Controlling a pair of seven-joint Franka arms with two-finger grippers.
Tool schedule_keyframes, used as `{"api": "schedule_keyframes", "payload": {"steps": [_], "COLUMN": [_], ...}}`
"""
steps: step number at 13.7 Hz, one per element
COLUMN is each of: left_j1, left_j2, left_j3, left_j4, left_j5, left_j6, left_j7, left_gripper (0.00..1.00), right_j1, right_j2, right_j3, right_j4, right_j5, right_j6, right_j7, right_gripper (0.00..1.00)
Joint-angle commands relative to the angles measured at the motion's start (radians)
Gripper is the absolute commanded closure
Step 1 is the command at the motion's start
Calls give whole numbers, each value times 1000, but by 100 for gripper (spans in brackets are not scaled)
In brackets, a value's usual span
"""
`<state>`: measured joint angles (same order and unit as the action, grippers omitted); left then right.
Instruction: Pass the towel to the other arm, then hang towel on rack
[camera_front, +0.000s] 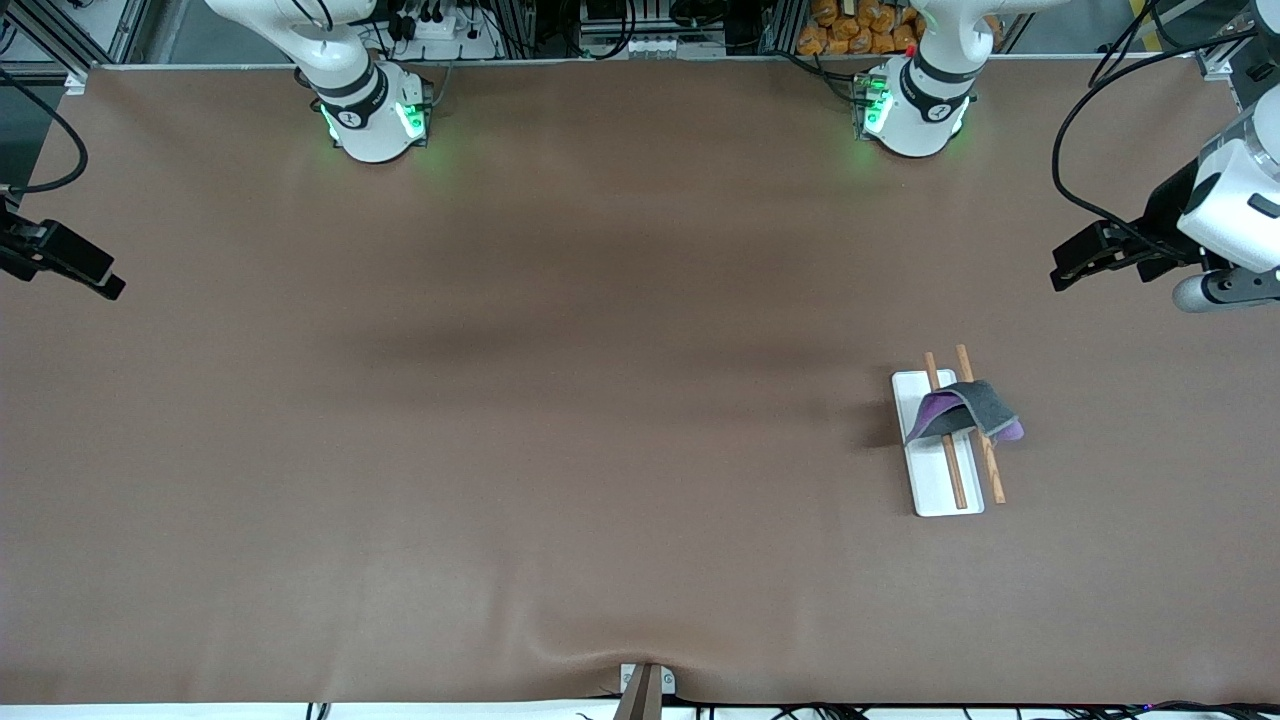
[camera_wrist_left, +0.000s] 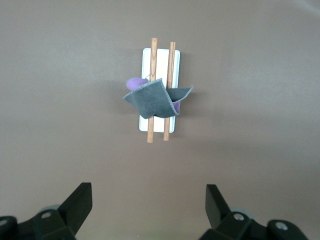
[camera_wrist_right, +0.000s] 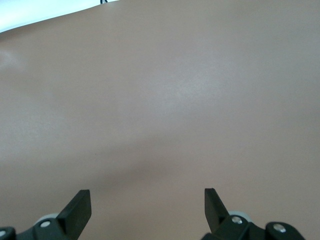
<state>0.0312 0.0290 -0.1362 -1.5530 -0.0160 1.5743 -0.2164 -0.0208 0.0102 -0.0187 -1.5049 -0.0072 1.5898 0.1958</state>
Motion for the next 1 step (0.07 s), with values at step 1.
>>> {"api": "schedule_keyframes", "payload": {"steps": [1], "left_j1": [13], "left_j2": [-21], "left_j3": [-2], "left_j4": [-12], "left_j5": [11], "left_j6": [-5], "left_j7": [19], "left_gripper": [0], "right_j1": [-2], "right_j2": [-13], "right_j3": [3], "right_j4": [-11], "right_j5": [0], "right_j6": [4], "right_j7": [1], "right_gripper": [0]}}
